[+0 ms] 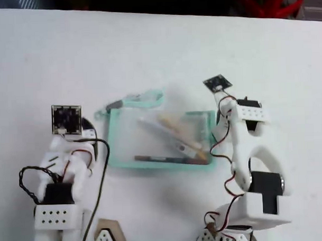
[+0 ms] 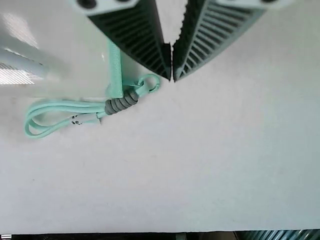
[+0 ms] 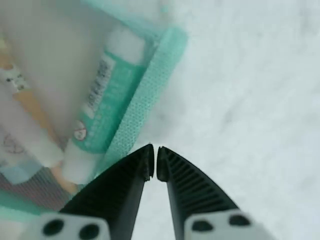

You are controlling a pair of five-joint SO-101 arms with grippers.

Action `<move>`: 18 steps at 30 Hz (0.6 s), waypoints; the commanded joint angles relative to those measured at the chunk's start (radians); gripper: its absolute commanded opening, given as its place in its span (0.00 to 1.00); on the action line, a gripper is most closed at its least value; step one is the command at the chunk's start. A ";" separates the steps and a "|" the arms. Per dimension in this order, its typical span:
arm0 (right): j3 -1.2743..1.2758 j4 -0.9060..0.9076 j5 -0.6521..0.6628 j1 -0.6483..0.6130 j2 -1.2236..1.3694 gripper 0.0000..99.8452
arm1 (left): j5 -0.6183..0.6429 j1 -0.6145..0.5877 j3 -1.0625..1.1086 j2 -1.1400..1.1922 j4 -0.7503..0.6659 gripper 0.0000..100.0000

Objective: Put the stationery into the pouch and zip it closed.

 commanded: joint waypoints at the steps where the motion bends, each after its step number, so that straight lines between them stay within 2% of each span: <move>1: 0.005 0.047 -0.009 -0.024 -0.113 0.02 | -0.032 0.015 -0.012 -0.008 -0.005 0.03; 5: 0.048 0.131 -0.005 -0.030 -0.314 0.02 | -0.109 0.048 -0.009 -0.008 -0.003 0.03; 11: 0.261 0.170 0.054 -0.182 -0.634 0.02 | -0.109 0.065 -0.008 -0.008 -0.002 0.03; 14: 0.319 0.145 -0.006 -0.182 -0.717 0.02 | -0.109 0.065 -0.008 -0.008 0.000 0.03; 18: 0.333 0.090 -0.126 -0.116 -0.745 0.02 | -0.110 0.042 -0.020 -0.008 -0.006 0.02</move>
